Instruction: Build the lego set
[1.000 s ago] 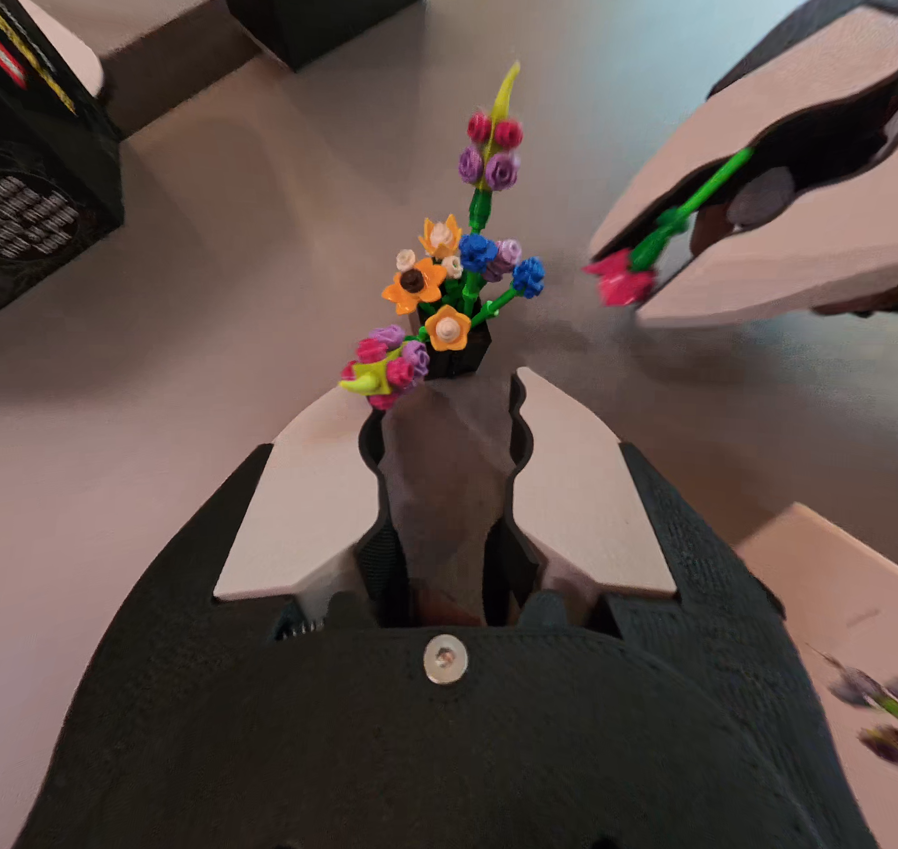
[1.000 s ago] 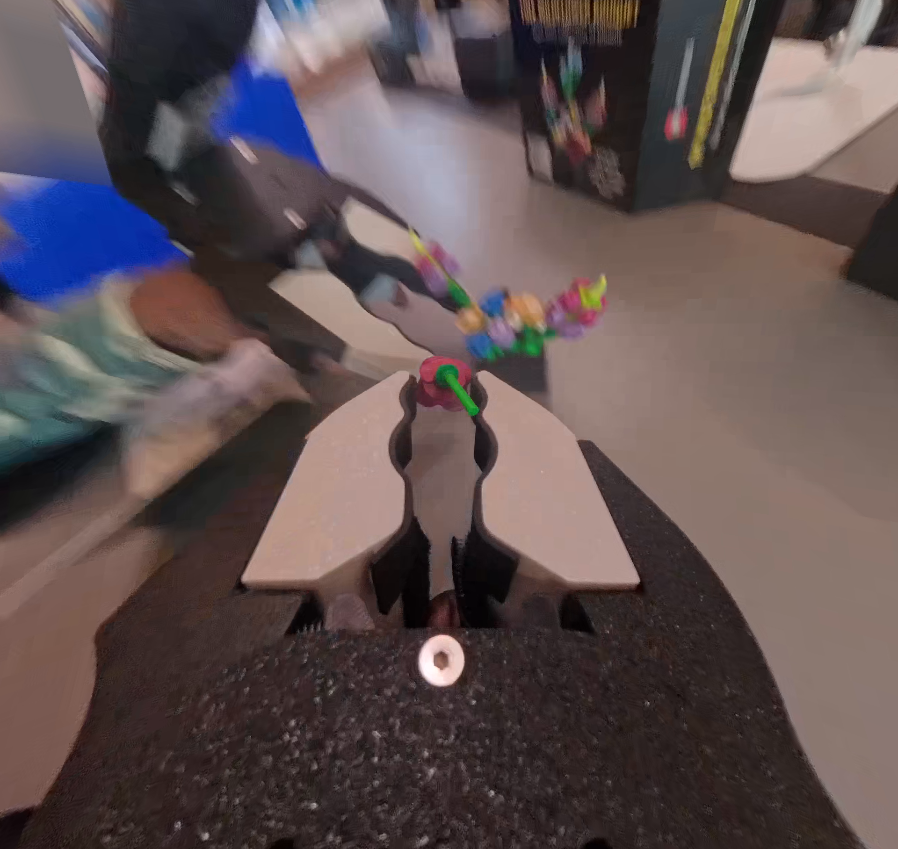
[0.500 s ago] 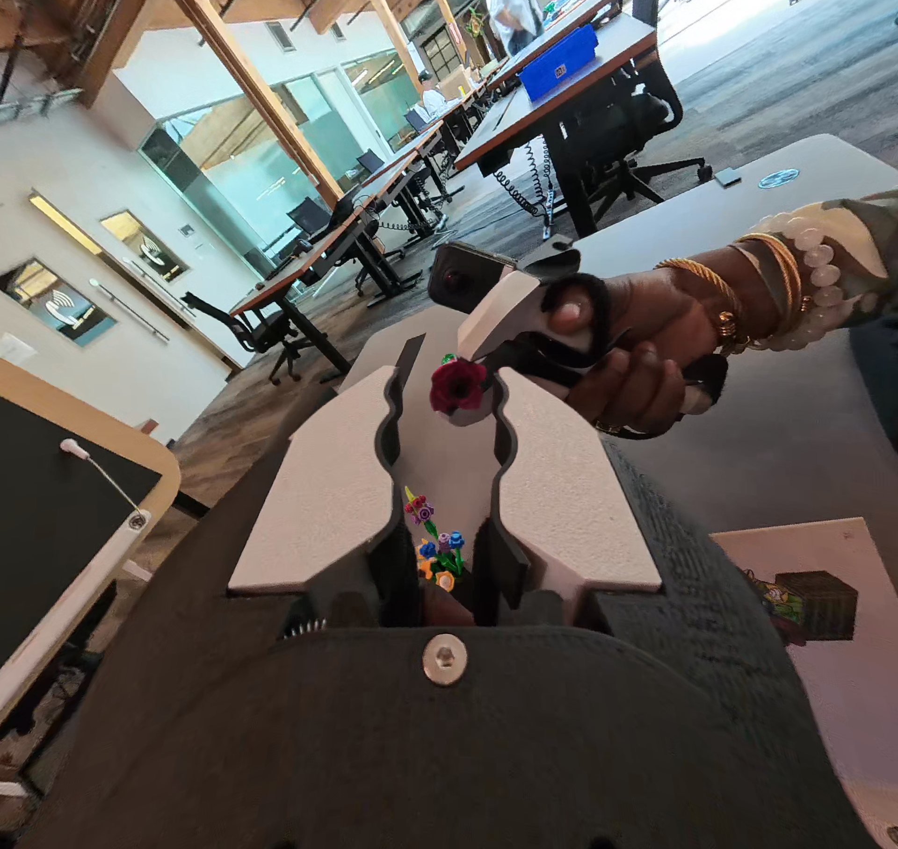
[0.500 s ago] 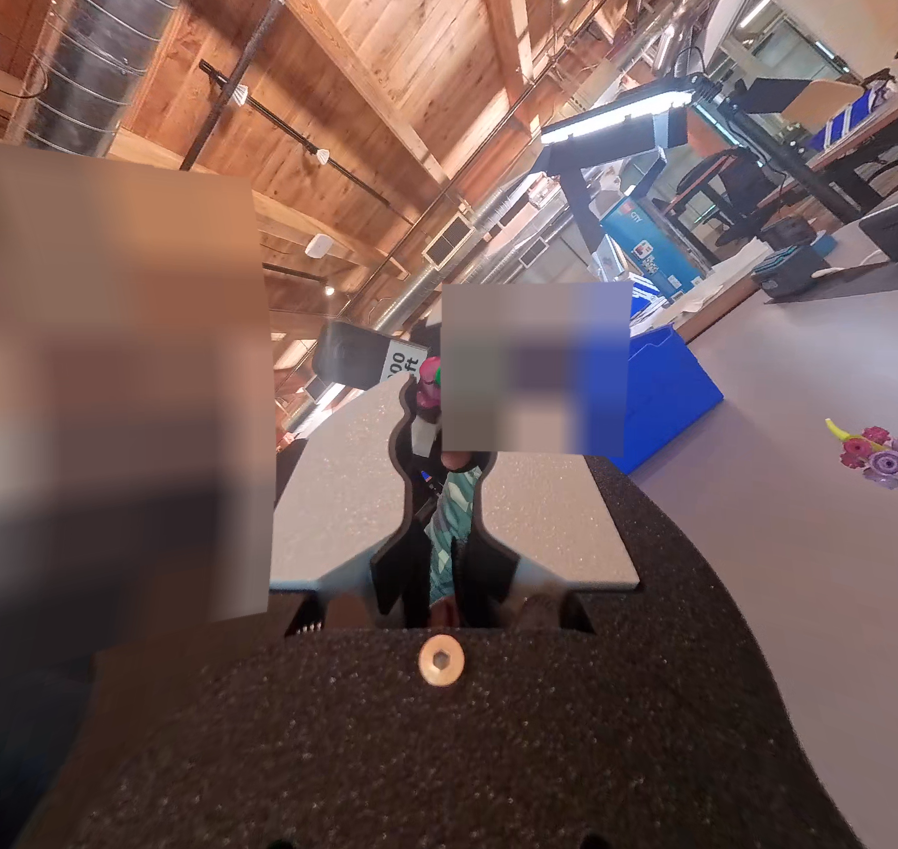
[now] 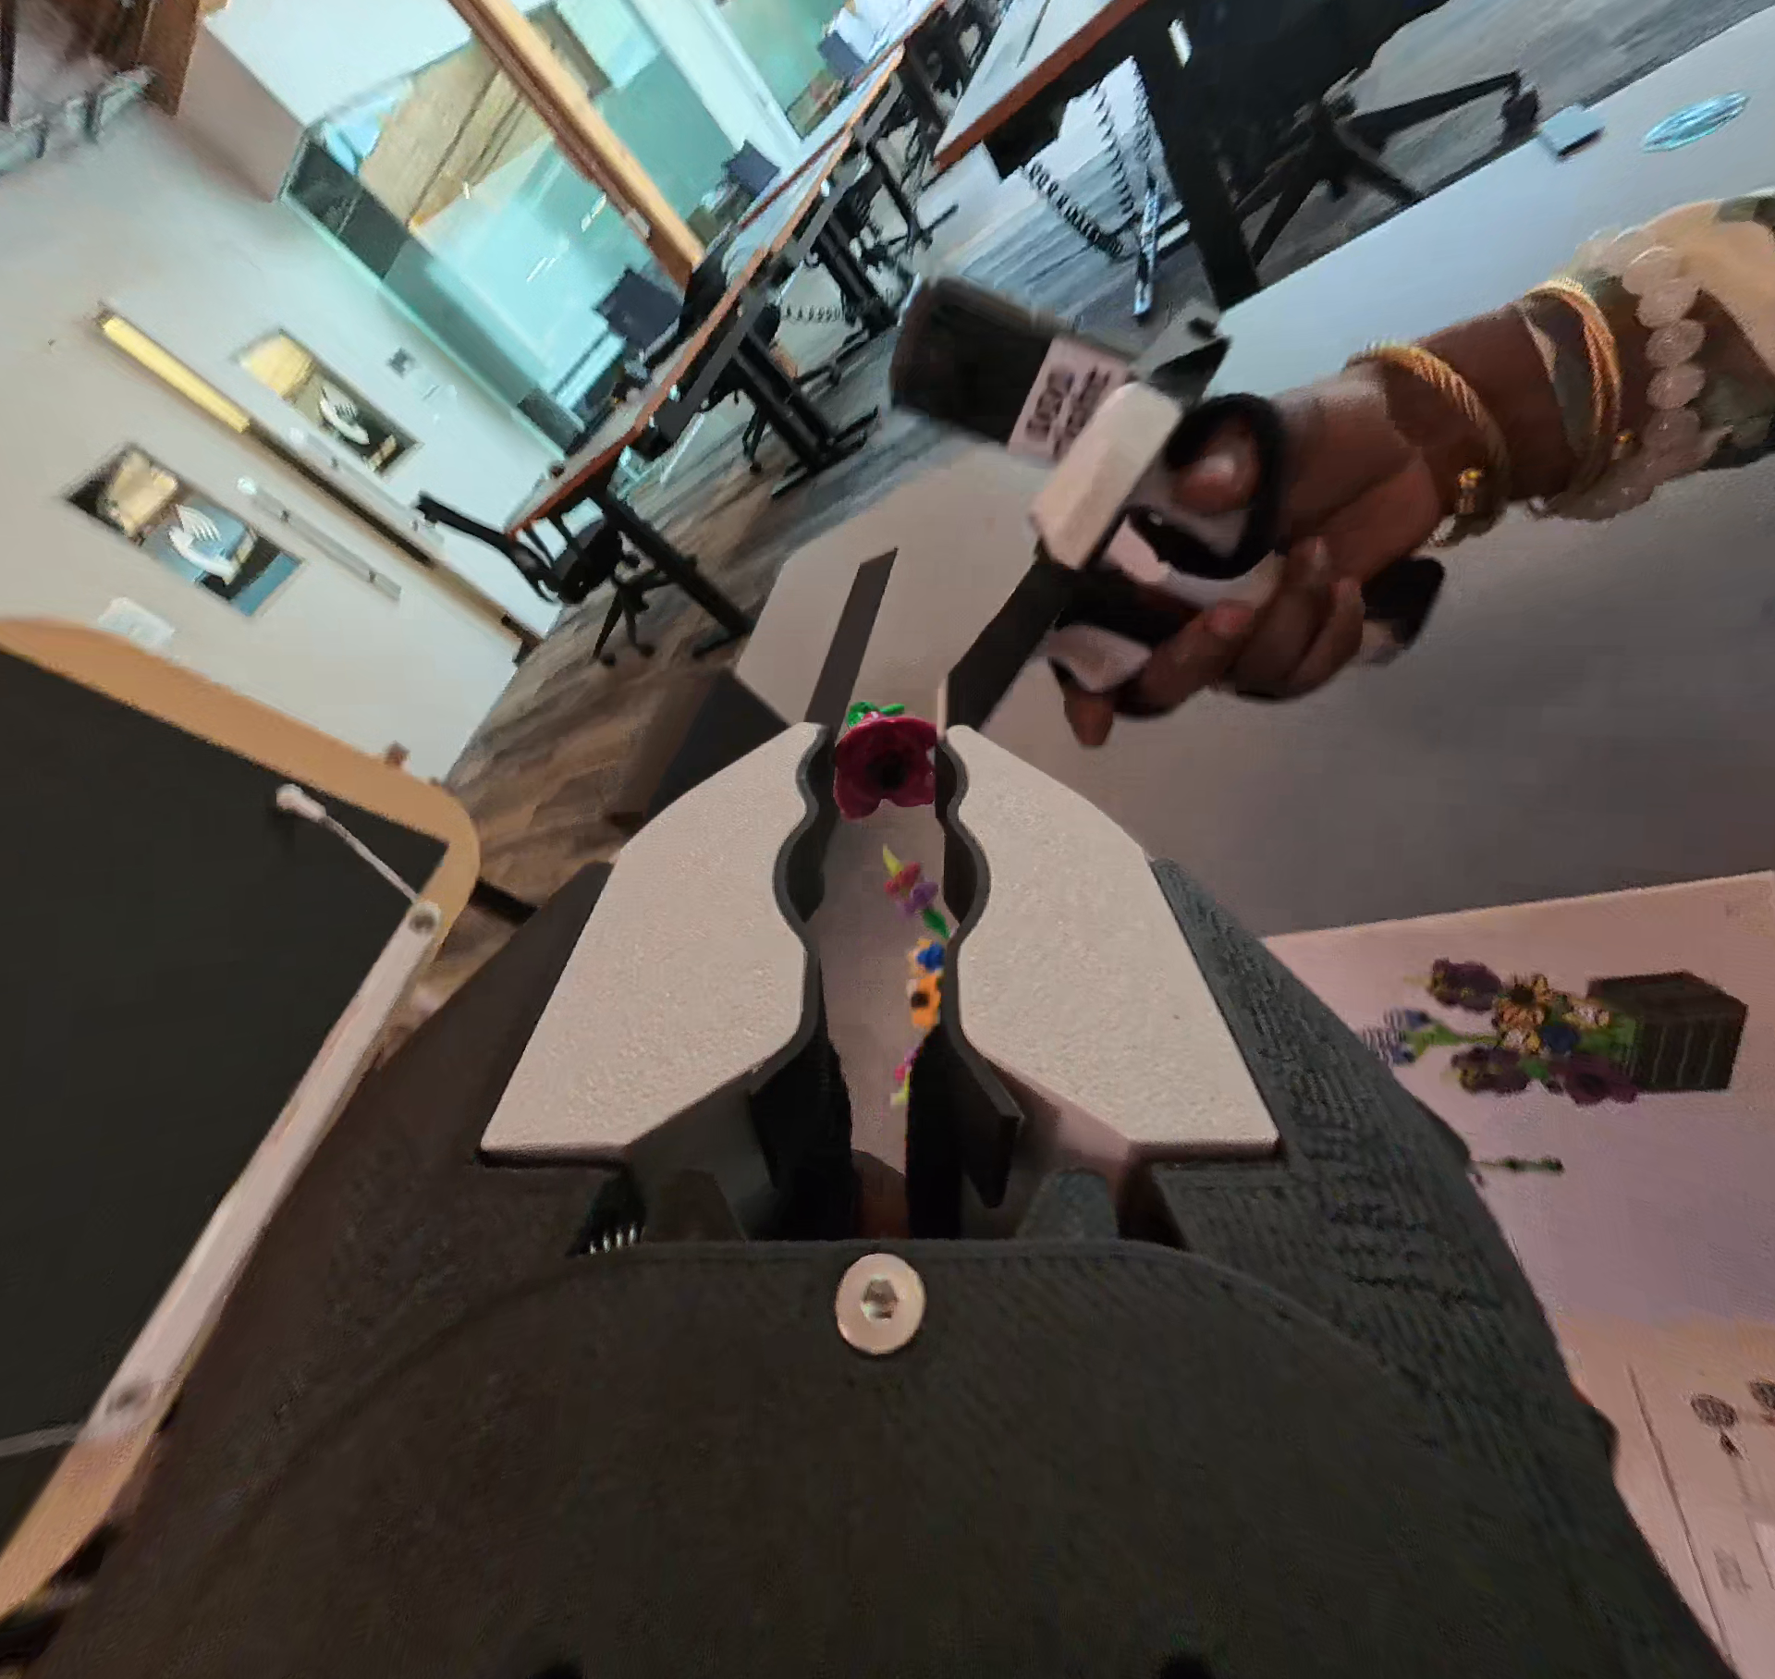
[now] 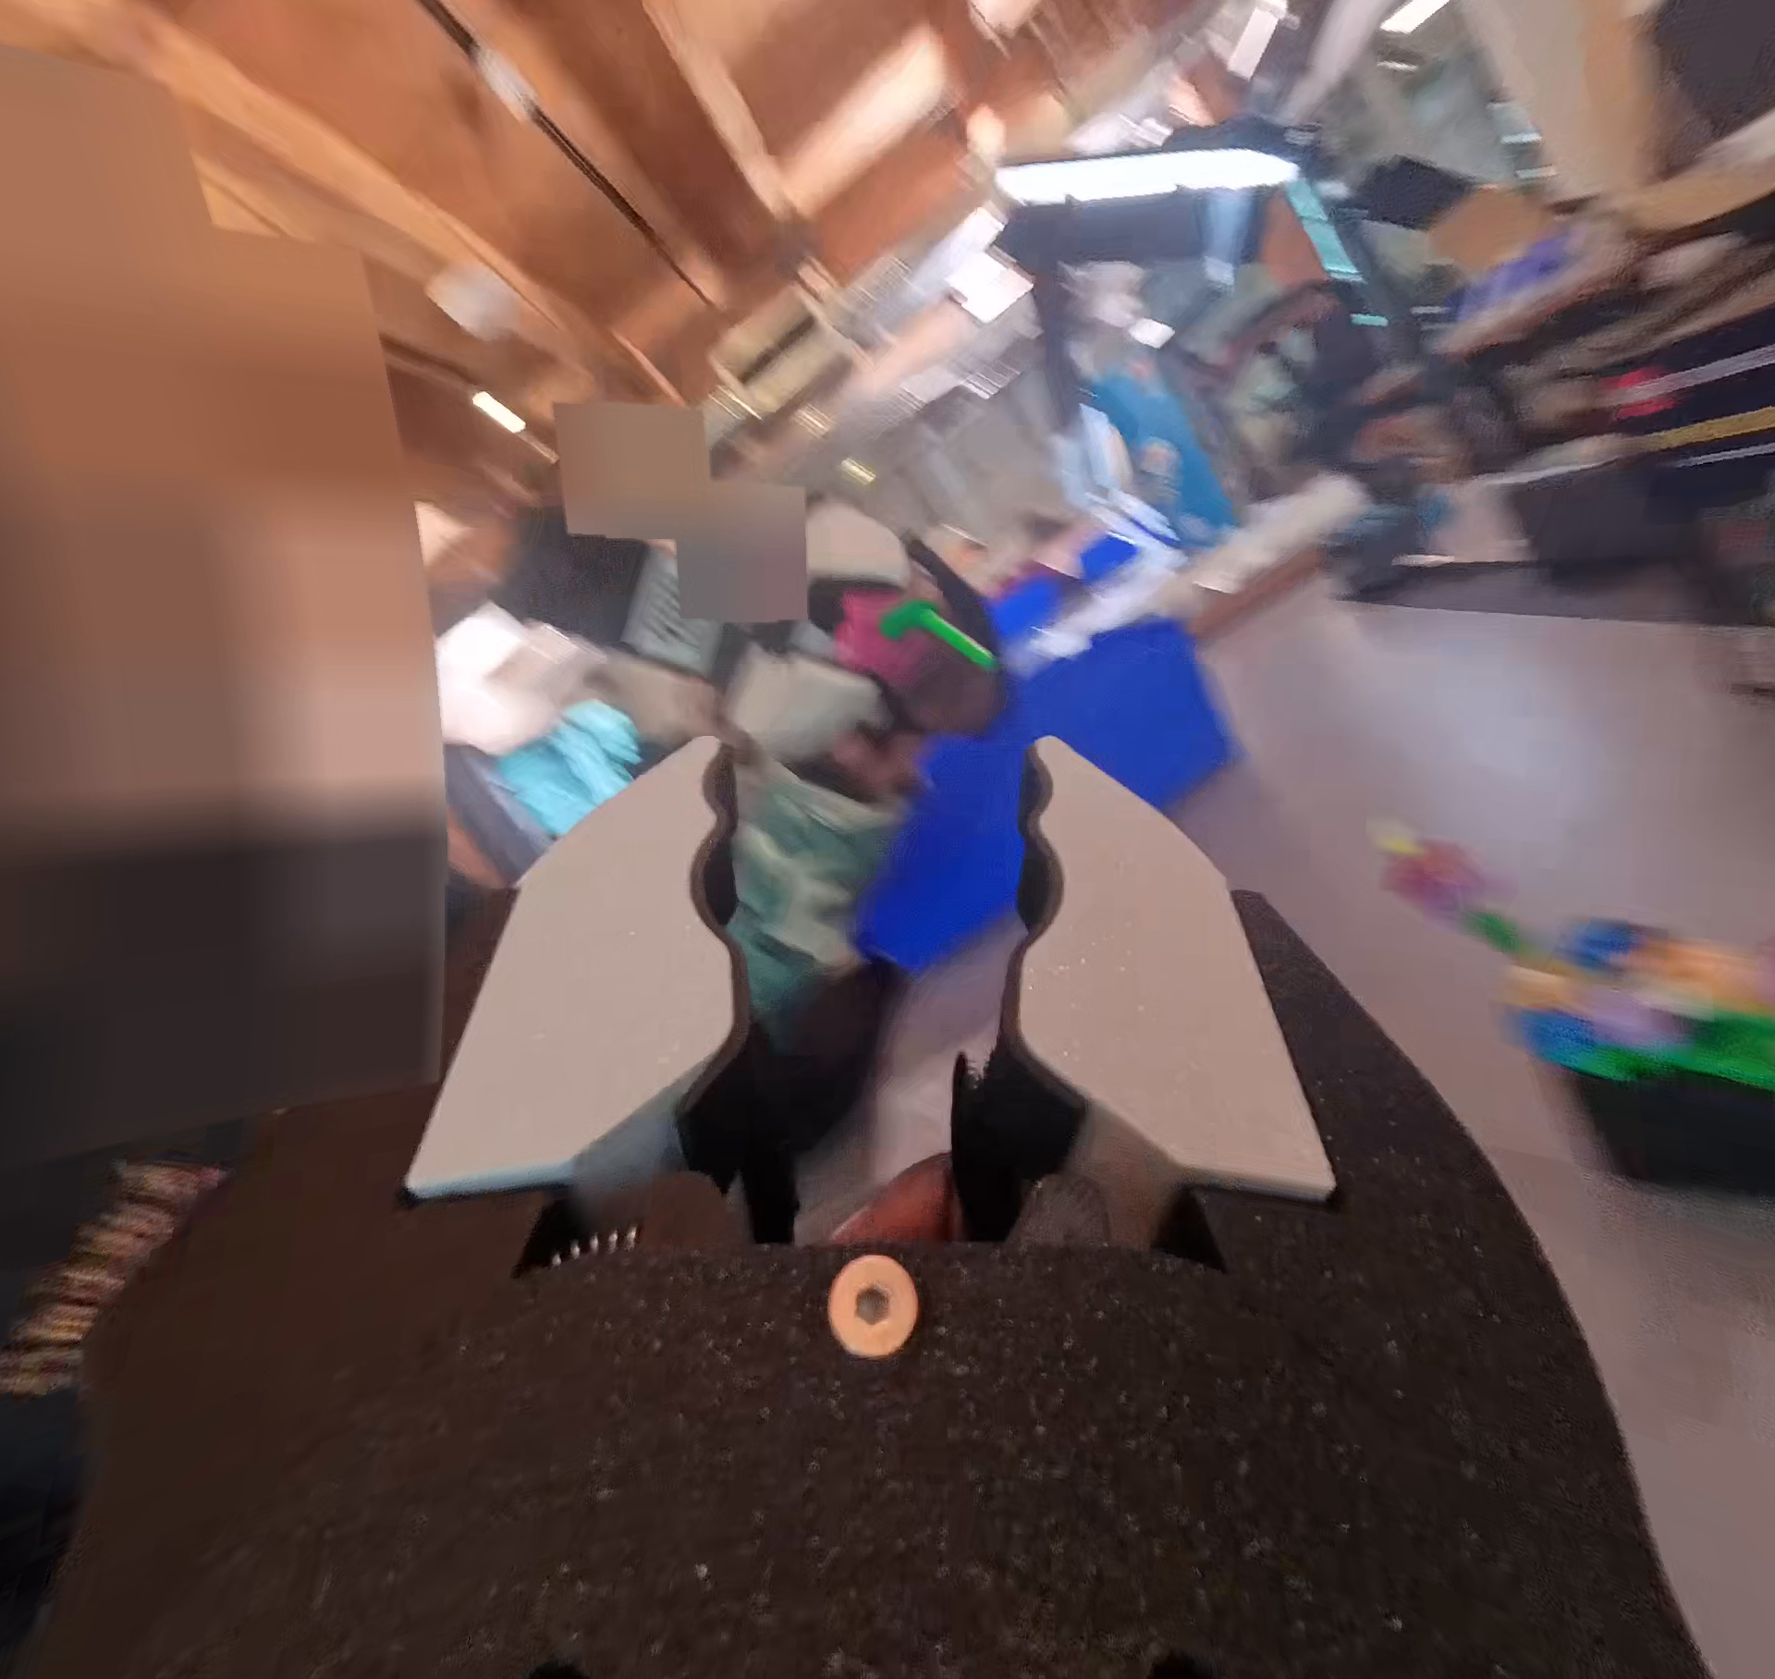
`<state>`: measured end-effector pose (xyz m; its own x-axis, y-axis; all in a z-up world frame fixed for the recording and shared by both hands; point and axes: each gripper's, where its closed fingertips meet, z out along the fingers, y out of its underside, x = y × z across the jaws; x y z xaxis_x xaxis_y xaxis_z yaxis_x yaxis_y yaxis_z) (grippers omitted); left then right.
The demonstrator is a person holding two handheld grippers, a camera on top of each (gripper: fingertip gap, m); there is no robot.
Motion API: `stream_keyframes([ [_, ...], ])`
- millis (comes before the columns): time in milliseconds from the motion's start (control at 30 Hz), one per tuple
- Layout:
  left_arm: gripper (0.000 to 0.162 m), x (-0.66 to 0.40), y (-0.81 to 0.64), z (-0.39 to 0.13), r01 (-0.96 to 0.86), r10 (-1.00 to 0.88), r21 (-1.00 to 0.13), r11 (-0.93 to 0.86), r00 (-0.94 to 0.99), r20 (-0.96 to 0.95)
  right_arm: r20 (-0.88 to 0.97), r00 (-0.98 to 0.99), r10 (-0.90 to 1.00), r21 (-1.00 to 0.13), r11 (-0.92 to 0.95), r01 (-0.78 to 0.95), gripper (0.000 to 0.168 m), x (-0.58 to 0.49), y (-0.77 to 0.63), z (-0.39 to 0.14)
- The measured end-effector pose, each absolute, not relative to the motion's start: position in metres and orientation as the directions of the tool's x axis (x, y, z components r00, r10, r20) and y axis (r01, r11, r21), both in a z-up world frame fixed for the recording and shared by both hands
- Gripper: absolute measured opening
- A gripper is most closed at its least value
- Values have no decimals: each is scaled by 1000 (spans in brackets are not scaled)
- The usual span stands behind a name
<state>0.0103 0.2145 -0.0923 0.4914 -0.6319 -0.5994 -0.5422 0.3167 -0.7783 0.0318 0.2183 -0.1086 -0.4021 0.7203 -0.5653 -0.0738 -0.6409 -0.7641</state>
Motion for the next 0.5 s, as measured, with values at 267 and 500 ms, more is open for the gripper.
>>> stream_keyframes([
  [267, 20, -37, 217, -146, -615, -638, -781, 106, 561, -528, -39, 46, 998, -805, -59, 590, 76, 31, 307, -262],
  [500, 20, -22, 236, -197, -694, -600, -719, 46, 556, -575, -45, 63, 997, -778, -75, 624, 70, -7, 303, -281],
])
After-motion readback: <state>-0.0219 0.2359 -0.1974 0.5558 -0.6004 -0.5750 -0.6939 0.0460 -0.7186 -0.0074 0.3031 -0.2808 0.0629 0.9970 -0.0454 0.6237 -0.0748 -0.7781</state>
